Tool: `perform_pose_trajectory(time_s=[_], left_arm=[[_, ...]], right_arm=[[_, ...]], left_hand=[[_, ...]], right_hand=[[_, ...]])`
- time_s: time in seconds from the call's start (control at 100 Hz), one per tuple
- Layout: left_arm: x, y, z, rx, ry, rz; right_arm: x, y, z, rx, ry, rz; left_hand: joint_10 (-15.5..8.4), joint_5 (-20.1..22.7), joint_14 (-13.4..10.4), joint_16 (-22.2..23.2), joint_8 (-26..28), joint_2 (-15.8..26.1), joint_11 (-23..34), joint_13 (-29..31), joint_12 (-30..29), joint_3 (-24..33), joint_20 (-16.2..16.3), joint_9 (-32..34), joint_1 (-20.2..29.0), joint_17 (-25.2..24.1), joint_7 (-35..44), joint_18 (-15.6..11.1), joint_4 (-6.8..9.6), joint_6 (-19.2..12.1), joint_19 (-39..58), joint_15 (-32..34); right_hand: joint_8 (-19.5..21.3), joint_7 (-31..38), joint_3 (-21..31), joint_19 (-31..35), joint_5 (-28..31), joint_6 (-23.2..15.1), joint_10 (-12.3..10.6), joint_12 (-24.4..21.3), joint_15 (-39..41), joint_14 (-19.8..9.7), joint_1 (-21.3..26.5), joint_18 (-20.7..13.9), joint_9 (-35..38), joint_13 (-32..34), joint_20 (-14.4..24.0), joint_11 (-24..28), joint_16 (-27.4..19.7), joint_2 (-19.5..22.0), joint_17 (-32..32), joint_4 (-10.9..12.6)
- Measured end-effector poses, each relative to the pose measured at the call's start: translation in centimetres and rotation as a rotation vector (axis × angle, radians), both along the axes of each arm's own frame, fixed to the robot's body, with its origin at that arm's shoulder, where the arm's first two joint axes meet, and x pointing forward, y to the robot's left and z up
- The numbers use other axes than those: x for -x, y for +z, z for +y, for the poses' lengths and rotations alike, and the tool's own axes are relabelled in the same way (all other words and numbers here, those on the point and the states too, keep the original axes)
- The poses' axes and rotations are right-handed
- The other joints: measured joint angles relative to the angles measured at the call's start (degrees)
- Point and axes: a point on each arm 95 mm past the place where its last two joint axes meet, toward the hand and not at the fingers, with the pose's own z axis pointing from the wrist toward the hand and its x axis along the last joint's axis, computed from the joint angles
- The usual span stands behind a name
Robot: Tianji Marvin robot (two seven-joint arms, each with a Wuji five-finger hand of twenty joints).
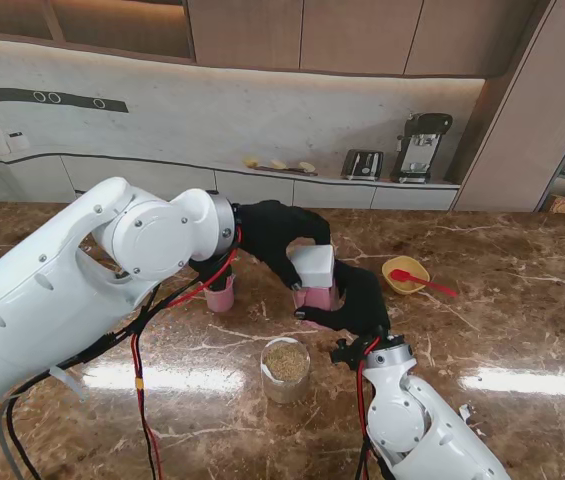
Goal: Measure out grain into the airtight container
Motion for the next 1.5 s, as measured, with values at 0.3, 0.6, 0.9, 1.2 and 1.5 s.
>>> perform_pose_trajectory(time_s=[0.3, 0.6, 0.9, 1.2, 1.5], left_arm=[[-0.9, -0.1, 0.4, -0.007, -0.100, -0.026], [-1.3, -0.6, 0.9, 0.038, -0.048, 0.004], [-1.1, -1.5, -0.1, 0.112, -0.020, -0.020], [-0.7, -1.8, -0.9, 0.014, -0.083, -0.049], [-0.8, -2.2, -1.7, 0.058, -0.078, -0.073]], right_arm=[[0.2, 0.0, -0.2, -0.023, 0.010, 0.007], [0.2, 0.3, 0.0, -0.027, 0.014, -0.001], [0.1, 0.3, 0.3, -0.005, 0.018, -0.005], [0.1, 0.3, 0.2, -0.008, 0.013, -0.008], [0.1, 0.2, 0.1, -0.011, 0.005, -0.010]], left_hand=[[-0.7, -0.8, -1.4, 0.5, -0.1, 0.0, 0.1, 0.0, 0.6, -0.1, 0.1, -0.5, 0.0, 0.0, 0.0, -0.2, -1.29, 0.1, 0.0, 0.0], [-0.6, -5.2, -1.5, -0.3, -0.3, 0.3, -1.4, 0.4, -0.6, -1.3, 0.1, -0.5, -17.6, 0.6, 3.6, -0.2, 8.54, -12.2, -1.9, 0.0], [1.2, -10.0, 0.9, 1.4, -1.9, -2.1, 0.4, 14.1, -2.4, 13.6, 3.6, 3.7, -27.5, 10.8, -13.9, 3.7, 0.21, -28.9, 11.4, 3.9], [1.1, -4.2, 0.9, 18.0, 14.9, -7.5, 10.7, 23.0, 10.8, 29.3, 2.9, 7.5, -25.9, 24.8, 19.6, 0.5, -1.40, -30.5, 25.5, 15.1], [0.7, 5.2, 2.4, 24.5, 16.9, -14.9, 15.3, 35.2, 20.6, 33.1, -1.4, 23.7, -22.1, 40.5, 24.0, -5.2, -5.40, -28.1, 32.9, 20.0]], right_hand=[[0.0, -0.1, 0.0, 0.0, 0.0, 0.2, 0.1, 0.0, 0.2, 0.0, 0.0, 0.0, 0.0, 0.0, 0.0, 0.0, 0.0, 0.2, 0.1, 0.0], [0.0, -0.1, 0.0, 0.0, 0.0, 0.2, 0.1, 0.0, -0.4, 0.0, 0.0, 0.0, 0.0, 0.0, 0.0, 0.0, 0.0, 0.2, 0.1, 0.0], [0.0, -0.1, 0.0, 0.0, 0.0, 0.2, 0.1, 0.0, -0.4, 0.0, 0.0, 0.0, 0.0, 0.0, 0.0, 0.0, 0.0, 0.2, 0.1, 0.0], [0.0, -0.1, 0.0, 0.0, 0.0, 0.2, 0.1, 0.0, -0.3, 0.0, 0.0, 0.0, 0.0, 0.0, 0.0, 0.0, 0.0, 0.3, 0.1, 0.0], [0.0, -0.1, 0.0, 0.0, 0.0, 0.2, 0.1, 0.0, 0.4, 0.0, 0.0, 0.0, 0.0, 0.0, 0.0, 0.0, 0.0, 0.6, 0.1, 0.0]])
